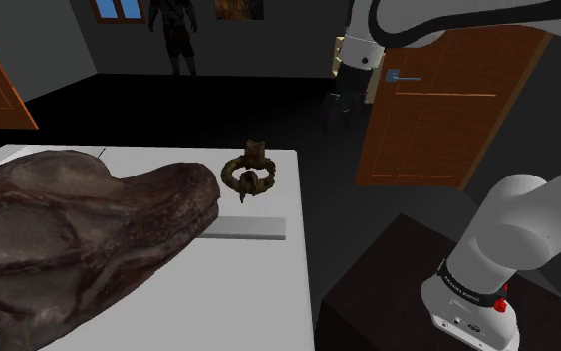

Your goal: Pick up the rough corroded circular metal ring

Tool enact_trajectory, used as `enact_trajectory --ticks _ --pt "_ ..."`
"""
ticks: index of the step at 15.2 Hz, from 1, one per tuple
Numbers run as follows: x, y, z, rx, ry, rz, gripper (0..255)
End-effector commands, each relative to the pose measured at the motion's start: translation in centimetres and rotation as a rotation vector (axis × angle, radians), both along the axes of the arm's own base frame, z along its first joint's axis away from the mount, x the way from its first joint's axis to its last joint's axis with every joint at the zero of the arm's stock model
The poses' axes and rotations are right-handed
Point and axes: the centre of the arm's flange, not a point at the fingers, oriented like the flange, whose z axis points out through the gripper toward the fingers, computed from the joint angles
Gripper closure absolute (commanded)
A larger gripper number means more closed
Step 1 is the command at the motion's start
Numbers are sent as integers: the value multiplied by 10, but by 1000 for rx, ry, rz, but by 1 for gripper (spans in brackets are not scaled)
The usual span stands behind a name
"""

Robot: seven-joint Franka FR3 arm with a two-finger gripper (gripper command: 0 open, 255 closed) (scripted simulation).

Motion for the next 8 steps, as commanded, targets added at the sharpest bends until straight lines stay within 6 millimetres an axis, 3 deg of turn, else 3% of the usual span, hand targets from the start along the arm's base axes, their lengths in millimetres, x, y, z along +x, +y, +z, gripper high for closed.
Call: enact_trajectory --ticks 1,8 --pt "19 18 -11 -2 -5 -7 0" --pt "87 67 -49 -11 -16 -30 0"
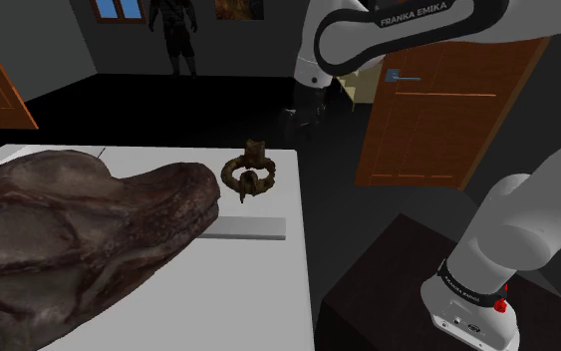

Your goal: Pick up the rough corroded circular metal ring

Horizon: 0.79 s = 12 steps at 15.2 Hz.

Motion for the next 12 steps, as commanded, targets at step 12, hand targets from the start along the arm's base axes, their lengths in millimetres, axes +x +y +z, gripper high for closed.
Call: enact_trajectory --ticks 12 --pt "72 48 -65 -8 -13 -25 0"
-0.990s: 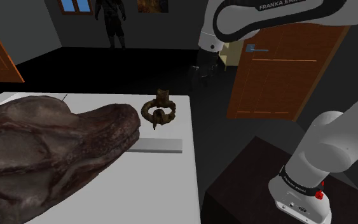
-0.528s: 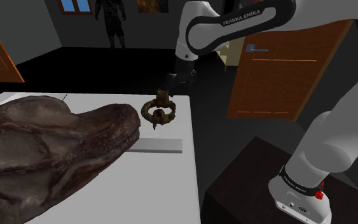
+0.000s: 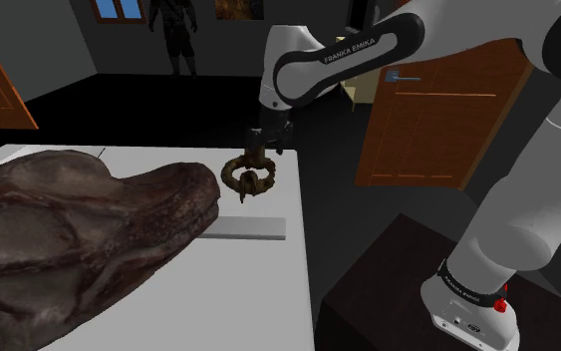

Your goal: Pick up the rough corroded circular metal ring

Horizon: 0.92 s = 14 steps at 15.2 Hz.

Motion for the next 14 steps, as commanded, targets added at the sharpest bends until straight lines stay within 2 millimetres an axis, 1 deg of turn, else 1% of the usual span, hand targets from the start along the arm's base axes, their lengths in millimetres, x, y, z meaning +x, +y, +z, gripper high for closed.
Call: enact_trajectory --ticks 1,2,4,5,14 --pt "0 0 -10 0 0 0 0" --pt "0 0 -18 0 0 0 0" --pt "0 0 -18 0 0 0 0" --pt "0 0 -18 0 0 0 255" --pt "0 0 -18 0 0 0 255"
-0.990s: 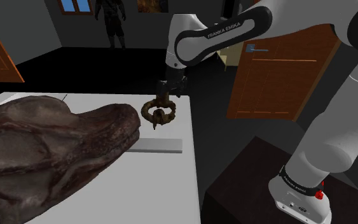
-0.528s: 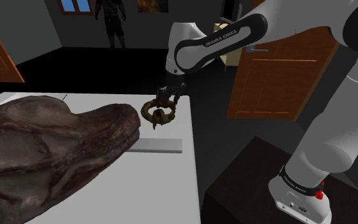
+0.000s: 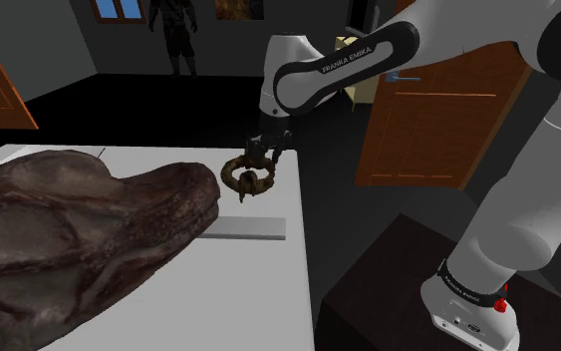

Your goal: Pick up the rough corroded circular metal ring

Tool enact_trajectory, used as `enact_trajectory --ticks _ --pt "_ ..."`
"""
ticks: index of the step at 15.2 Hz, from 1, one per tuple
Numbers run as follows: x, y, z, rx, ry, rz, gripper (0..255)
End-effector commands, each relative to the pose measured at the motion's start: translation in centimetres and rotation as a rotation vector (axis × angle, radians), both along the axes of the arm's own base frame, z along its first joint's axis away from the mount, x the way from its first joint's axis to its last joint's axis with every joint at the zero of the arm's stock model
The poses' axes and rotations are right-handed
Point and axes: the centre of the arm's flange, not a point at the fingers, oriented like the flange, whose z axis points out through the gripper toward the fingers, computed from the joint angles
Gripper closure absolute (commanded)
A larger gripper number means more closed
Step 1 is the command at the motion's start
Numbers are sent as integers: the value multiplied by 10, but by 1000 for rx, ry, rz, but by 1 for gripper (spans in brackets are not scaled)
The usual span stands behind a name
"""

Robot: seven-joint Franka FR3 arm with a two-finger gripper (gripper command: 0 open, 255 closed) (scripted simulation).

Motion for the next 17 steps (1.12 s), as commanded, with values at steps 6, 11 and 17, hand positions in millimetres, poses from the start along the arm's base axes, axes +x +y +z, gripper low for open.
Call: enact_trajectory --ticks 6,11,17 --pt "0 0 31 0 2 0 255" --pt "0 0 57 0 2 0 255" --pt "0 0 79 0 2 0 255"
